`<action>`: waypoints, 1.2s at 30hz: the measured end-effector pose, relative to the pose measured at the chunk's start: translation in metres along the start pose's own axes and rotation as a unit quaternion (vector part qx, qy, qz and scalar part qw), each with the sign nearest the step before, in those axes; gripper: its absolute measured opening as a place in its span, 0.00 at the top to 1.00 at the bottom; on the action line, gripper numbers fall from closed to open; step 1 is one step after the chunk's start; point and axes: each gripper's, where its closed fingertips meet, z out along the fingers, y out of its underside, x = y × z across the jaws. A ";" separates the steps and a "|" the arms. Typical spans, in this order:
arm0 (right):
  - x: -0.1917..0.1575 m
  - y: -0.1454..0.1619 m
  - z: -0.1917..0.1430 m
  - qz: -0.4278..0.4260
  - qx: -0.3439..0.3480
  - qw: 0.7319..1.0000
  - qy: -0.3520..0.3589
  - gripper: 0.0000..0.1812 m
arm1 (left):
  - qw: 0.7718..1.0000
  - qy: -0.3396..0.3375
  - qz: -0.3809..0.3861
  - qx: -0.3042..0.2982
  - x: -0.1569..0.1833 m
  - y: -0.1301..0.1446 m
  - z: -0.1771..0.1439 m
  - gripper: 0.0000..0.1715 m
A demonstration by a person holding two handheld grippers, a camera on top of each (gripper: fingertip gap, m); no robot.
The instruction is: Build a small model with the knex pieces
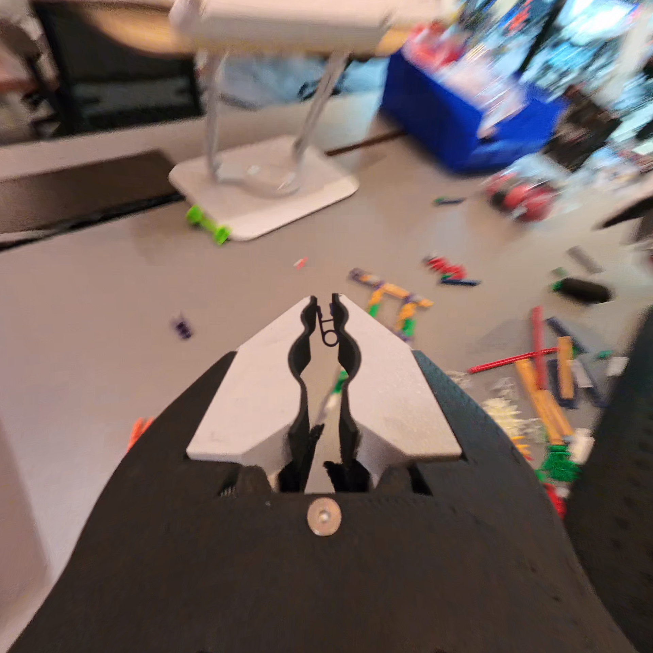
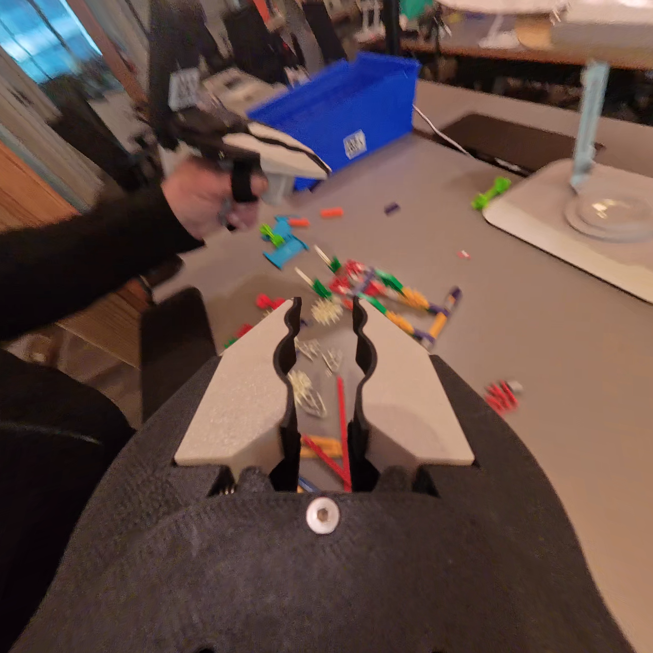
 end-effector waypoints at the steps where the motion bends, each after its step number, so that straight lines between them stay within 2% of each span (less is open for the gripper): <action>1: -0.009 -0.014 0.010 0.010 0.026 0.999 -0.024 0.85 | 0.999 0.034 0.001 0.034 0.017 -0.014 -0.006 0.97; 6: -0.032 -0.066 0.049 0.065 0.126 0.985 -0.101 0.85 | 0.975 0.173 -0.030 0.140 0.079 -0.060 -0.030 0.97; 11: -0.047 -0.082 0.073 0.147 0.151 0.959 -0.191 0.83 | 0.943 0.243 -0.074 0.215 0.105 -0.086 -0.048 0.97; 17: -0.061 -0.094 0.080 0.217 0.187 0.922 -0.260 0.86 | 0.922 0.286 -0.100 0.239 0.121 -0.091 -0.047 0.97; 20: -0.069 -0.099 0.074 0.227 0.203 0.903 -0.302 0.96 | 0.915 0.304 -0.109 0.241 0.129 -0.089 -0.043 0.97; 22: -0.069 -0.100 0.072 0.234 0.211 0.898 -0.308 0.97 | 0.909 0.316 -0.119 0.244 0.131 -0.090 -0.041 0.97; 26: -0.064 -0.097 0.069 0.222 0.205 0.910 -0.284 0.97 | 0.900 0.338 -0.135 0.241 0.134 -0.090 -0.036 0.97; 30: -0.048 -0.084 0.065 0.193 0.170 0.942 -0.217 0.97 | 0.904 0.341 -0.133 0.222 0.127 -0.088 -0.030 0.94; 32: -0.034 -0.069 0.062 0.162 0.136 0.964 -0.161 0.97 | 0.921 0.322 -0.114 0.187 0.116 -0.080 -0.021 0.87; 36: 0.001 -0.034 0.050 0.101 0.053 0.992 -0.046 0.97 | 0.961 0.258 -0.070 0.073 0.088 -0.043 0.003 0.71</action>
